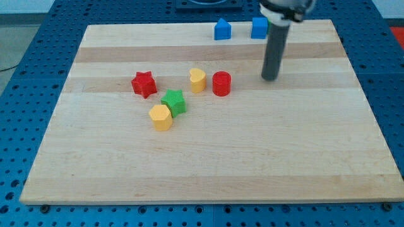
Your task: Move the red circle to the left of the blue triangle
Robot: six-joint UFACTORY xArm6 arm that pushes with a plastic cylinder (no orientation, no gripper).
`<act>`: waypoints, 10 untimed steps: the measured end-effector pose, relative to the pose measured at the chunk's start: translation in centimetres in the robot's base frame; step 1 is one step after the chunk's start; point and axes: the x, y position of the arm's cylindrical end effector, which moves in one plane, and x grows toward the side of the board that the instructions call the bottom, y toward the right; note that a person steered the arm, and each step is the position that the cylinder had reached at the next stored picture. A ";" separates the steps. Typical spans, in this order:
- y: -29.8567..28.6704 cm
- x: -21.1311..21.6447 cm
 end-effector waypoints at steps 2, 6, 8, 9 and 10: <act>-5.9 2.6; -14.1 -2.2; -11.1 -0.2; -10.4 -2.2; -11.5 -4.4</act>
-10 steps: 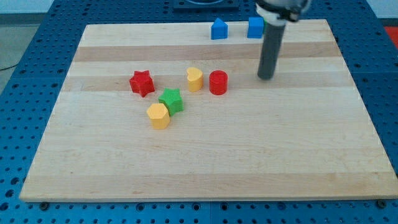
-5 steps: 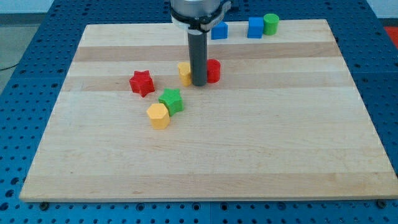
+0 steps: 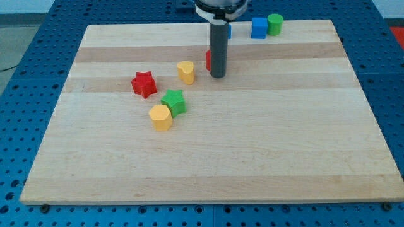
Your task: Move the red circle to the left of the blue triangle
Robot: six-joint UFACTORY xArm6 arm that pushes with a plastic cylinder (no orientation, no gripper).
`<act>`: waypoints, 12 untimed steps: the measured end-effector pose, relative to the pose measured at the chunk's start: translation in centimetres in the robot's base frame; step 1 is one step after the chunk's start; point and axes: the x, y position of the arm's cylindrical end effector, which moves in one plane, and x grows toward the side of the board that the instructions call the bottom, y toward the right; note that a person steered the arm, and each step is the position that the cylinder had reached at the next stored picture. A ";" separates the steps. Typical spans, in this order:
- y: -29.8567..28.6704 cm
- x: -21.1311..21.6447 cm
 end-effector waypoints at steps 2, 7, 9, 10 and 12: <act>0.8 -2.5; -3.1 -7.3; -5.9 -7.3; -6.2 -7.9; -6.0 -8.8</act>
